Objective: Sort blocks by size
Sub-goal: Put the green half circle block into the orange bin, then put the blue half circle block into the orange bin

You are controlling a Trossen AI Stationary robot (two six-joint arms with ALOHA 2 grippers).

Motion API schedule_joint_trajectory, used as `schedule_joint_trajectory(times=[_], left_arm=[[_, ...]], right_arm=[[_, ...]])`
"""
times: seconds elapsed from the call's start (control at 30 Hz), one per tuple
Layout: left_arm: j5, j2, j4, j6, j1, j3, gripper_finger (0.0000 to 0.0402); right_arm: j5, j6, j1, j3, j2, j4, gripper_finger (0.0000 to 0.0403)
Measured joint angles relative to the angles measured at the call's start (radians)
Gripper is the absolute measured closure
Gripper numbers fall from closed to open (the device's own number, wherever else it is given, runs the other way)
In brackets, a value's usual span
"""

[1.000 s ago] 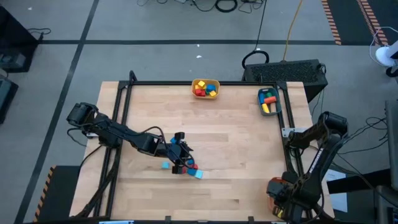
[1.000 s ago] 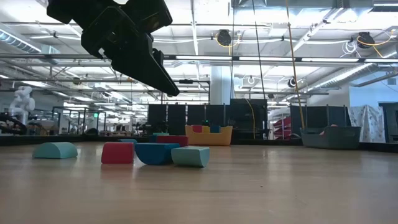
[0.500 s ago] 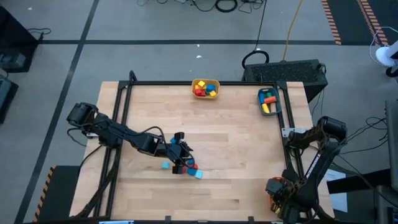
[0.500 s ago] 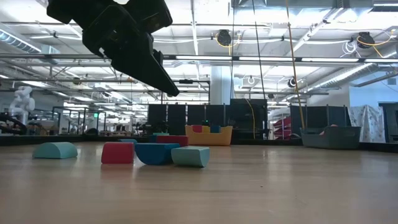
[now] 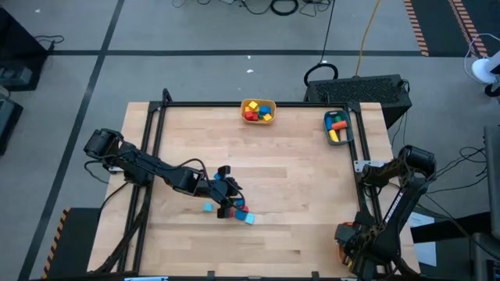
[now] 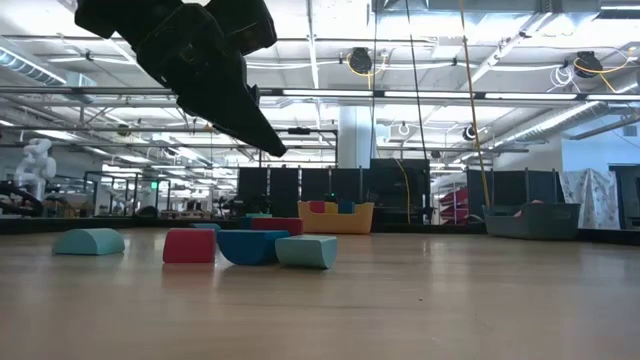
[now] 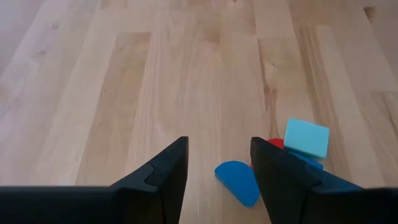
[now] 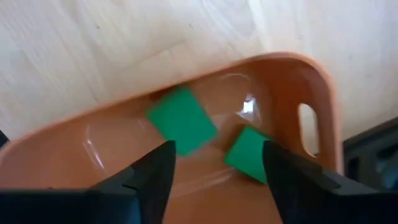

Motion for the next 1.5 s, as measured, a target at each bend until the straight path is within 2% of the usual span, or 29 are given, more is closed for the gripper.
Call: schedule_joint_trajectory(times=[0.1,0.23,0.37,0.47,0.63,0.77,1.07,1.17,1.33,1.5], left_arm=[[0.007,0.000,-0.032,-0.037,0.000,0.000,0.0226],[0.028,0.000,-0.127,-0.048,0.001,0.000,0.0226],[0.035,0.000,-0.238,-0.057,0.001,0.000,0.0226],[0.031,0.000,-0.330,-0.133,0.003,0.000,0.0226],[-0.052,0.000,-0.463,-0.229,0.018,0.000,0.0226],[-0.106,0.000,-0.538,-0.080,0.038,0.000,0.0226],[-0.109,0.000,-0.549,0.398,0.108,0.000,0.0226],[-0.077,0.000,-0.549,0.484,0.149,0.000,0.0226],[0.064,0.000,-0.539,0.590,0.224,0.000,0.0226],[0.101,0.000,-0.512,0.695,0.272,0.000,0.0226]], right_arm=[[-0.009,-0.002,-0.007,0.000,-0.019,-0.020,0.0154],[0.002,-0.003,-0.033,0.017,-0.056,-0.081,0.0150],[0.168,-0.050,-0.053,0.061,-0.096,-0.111,0.0161],[0.316,-0.105,-0.067,0.097,-0.122,-0.110,0.0170],[0.487,-0.215,-0.114,0.141,-0.135,-0.108,0.0174],[0.512,-0.320,-0.170,0.143,-0.135,-0.072,0.0174],[0.514,-0.546,-0.275,0.143,-0.134,0.088,0.0174],[0.510,-0.623,-0.299,0.143,-0.134,0.150,0.0174],[0.498,-0.694,-0.326,0.143,-0.134,0.201,0.0174],[0.474,-0.699,-0.337,0.142,-0.133,0.200,0.0174]])
